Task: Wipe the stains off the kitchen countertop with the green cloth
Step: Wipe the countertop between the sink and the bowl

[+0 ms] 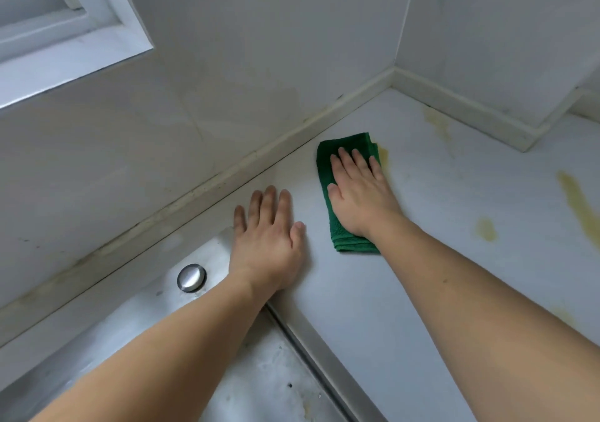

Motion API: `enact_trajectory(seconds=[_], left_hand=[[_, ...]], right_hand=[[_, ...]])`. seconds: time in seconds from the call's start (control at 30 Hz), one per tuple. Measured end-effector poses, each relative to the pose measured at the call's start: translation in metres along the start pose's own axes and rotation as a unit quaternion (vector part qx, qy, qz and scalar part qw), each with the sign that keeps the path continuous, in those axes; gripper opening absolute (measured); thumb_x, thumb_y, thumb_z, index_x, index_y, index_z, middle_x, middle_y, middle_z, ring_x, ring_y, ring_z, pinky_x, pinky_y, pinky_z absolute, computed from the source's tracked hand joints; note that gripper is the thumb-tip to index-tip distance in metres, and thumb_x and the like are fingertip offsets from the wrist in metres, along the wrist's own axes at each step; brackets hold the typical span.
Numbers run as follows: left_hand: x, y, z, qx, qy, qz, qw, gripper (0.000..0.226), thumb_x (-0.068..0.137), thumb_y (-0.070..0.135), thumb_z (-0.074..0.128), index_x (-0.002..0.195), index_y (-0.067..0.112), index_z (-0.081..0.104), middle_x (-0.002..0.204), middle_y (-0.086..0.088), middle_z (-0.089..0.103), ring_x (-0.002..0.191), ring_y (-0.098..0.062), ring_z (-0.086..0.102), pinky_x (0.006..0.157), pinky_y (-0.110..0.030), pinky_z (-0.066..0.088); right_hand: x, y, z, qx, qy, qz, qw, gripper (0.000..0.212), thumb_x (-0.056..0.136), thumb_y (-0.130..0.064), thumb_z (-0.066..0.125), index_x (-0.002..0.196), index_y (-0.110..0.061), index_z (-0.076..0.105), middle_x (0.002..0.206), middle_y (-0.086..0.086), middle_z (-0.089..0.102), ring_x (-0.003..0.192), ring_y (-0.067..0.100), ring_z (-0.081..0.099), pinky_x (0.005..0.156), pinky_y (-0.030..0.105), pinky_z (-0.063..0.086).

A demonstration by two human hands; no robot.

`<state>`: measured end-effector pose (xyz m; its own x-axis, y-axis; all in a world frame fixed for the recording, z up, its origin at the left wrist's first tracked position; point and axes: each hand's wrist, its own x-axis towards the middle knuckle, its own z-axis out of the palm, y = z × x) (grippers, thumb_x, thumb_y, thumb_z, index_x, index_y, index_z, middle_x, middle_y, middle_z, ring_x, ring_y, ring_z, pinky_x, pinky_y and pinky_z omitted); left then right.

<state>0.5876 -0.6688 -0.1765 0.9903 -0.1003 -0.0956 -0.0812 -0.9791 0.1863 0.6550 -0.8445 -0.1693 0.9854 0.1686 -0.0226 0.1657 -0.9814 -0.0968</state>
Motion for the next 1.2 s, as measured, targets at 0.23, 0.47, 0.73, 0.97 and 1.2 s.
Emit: enact_trajectory(seconds=[0.23,0.47,0.73,0.97,1.2], left_hand=[[0.028,0.019,-0.021,-0.001,0.040,0.048,0.998,0.065,0.097,0.039,0.012,0.157,0.012,0.009,0.165,-0.005,0.009,0.151,-0.024,0.006,0.123,-0.041,0.000],[0.116,0.062,-0.023,-0.073,0.098,0.098,0.988,0.060,0.101,0.028,0.024,0.156,0.005,0.017,0.164,-0.010,0.015,0.153,-0.023,0.005,0.123,-0.031,0.003],[0.128,0.046,-0.002,-0.018,0.034,0.169,0.985,0.073,0.094,0.046,0.002,0.158,0.013,0.013,0.166,-0.001,0.004,0.149,-0.008,-0.015,0.123,-0.030,-0.006],[0.130,0.048,-0.006,-0.004,0.012,0.139,0.990,0.077,0.088,0.050,-0.006,0.159,0.022,0.005,0.166,0.006,-0.003,0.150,-0.004,-0.009,0.119,-0.022,-0.013],[0.130,0.050,-0.006,-0.007,0.004,0.130,0.991,0.075,0.090,0.049,-0.002,0.159,0.022,0.006,0.166,0.006,-0.001,0.151,-0.007,-0.007,0.121,-0.025,-0.009]], right_hand=[[0.036,0.021,-0.005,0.025,0.005,-0.030,0.999,0.060,0.100,-0.035,0.020,0.155,-0.015,0.009,0.163,0.002,0.003,0.149,0.018,-0.002,0.121,0.041,-0.003],[0.080,0.062,-0.011,0.040,0.003,-0.058,0.998,0.058,0.102,-0.037,0.017,0.156,-0.017,0.004,0.163,-0.002,-0.002,0.149,0.013,-0.006,0.121,0.036,-0.006],[0.113,0.100,-0.017,0.037,-0.008,-0.104,0.994,0.056,0.104,-0.035,0.019,0.155,-0.018,0.007,0.163,-0.002,0.000,0.148,0.012,-0.004,0.120,0.033,-0.007],[0.105,0.100,-0.017,0.033,-0.012,-0.078,0.996,0.058,0.103,-0.038,0.013,0.155,-0.017,-0.002,0.163,-0.002,-0.006,0.148,0.012,-0.008,0.120,0.032,-0.007],[0.077,0.103,-0.013,0.024,-0.010,0.027,0.999,0.061,0.102,-0.038,0.011,0.154,-0.014,-0.005,0.162,0.002,-0.009,0.149,0.016,-0.009,0.121,0.036,-0.006]])
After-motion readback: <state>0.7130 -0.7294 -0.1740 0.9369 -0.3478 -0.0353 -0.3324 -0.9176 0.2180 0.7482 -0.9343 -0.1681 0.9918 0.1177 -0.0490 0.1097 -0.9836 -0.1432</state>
